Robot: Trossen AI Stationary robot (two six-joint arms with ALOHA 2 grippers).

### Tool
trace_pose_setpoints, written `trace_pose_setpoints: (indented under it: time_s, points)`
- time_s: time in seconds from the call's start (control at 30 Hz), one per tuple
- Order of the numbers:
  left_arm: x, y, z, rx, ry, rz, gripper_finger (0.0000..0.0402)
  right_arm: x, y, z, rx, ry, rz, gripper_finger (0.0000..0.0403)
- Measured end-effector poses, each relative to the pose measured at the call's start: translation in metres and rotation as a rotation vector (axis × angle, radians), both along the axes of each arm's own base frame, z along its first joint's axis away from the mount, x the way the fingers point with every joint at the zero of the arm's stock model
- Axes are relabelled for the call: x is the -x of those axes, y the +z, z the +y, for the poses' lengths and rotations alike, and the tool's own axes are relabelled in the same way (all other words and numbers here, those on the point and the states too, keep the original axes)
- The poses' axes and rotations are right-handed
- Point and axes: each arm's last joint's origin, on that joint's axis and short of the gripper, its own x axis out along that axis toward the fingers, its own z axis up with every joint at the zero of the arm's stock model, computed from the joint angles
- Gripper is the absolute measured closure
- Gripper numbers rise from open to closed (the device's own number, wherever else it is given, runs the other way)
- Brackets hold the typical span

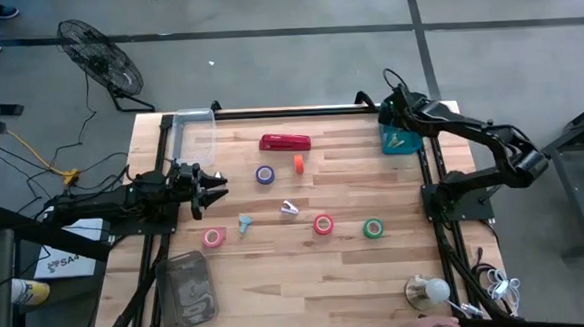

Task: Pick and place Stapler, Stapler remover, tape
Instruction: Put the right light blue staple remover into the blue bin

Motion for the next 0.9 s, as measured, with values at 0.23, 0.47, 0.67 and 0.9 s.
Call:
trace_pose_setpoints:
  time_s: [0.23,0.47,0.67,0.9]
  points:
    - [0.0,0.0001,0.0,0.0,0.0,-0.001,0.0207,-0.0032,-0.0095,-0.0038,-0.034,-0.01,0.003,0.0294]
    - [0.0,0.0001,0.0,0.0,0.0,0.0,0.0207,-0.0041,-0.0103,-0.0045,-0.036,-0.006,-0.006,0.0291]
    - [0.0,0.0001,0.0,0.0,0.0,0.0,0.0207,-0.0042,-0.0103,-0.0045,-0.037,-0.004,-0.005,0.0286]
    - [0.0,0.0001,0.0,0.0,0.0,0.0,0.0207,-0.0045,-0.0101,-0.0047,-0.037,0.0,-0.013,0.022]
